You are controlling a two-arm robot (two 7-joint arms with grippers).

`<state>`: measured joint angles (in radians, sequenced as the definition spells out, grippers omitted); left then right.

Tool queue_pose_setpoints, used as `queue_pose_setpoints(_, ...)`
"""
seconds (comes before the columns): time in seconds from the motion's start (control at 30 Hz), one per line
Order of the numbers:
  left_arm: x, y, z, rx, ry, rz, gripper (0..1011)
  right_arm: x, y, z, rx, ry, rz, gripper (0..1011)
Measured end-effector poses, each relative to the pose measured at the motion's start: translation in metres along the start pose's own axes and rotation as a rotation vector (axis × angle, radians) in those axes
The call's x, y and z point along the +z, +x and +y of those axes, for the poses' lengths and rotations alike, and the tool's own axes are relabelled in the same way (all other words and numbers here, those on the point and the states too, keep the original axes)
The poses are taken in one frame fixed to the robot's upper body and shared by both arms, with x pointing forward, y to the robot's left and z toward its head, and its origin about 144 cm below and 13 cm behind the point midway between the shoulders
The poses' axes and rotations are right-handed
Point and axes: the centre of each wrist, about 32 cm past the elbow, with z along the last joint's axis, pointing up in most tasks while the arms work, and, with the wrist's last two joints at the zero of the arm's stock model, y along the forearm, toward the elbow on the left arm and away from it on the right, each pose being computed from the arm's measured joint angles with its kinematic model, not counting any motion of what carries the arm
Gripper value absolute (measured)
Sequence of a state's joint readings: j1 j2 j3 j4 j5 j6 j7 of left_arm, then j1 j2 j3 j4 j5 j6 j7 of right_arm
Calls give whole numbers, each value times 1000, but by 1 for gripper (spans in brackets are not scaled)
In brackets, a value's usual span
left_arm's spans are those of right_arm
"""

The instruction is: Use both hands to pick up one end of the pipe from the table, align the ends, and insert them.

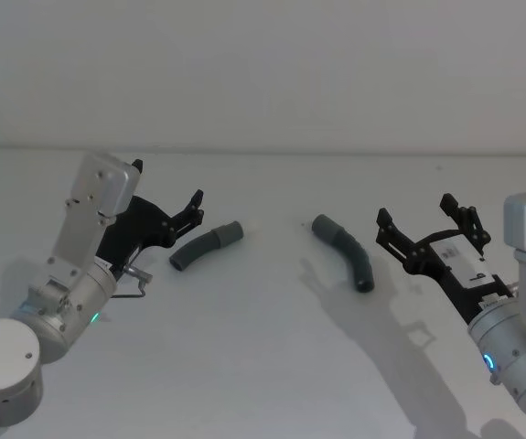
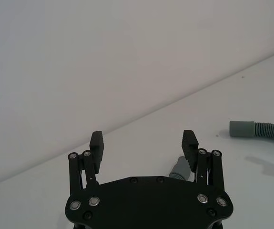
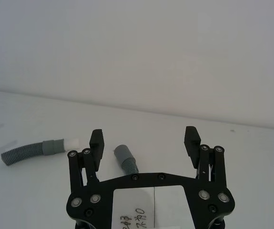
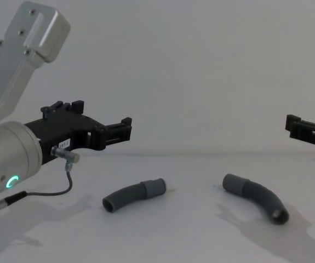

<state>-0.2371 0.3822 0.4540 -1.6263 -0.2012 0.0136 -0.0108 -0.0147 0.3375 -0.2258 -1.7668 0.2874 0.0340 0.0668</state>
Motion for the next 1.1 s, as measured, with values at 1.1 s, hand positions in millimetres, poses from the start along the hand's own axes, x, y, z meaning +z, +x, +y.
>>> queue_pose_setpoints(1.1,1,6,-2,-38,24,-1,1001,0,0,0,0,0,0,1001)
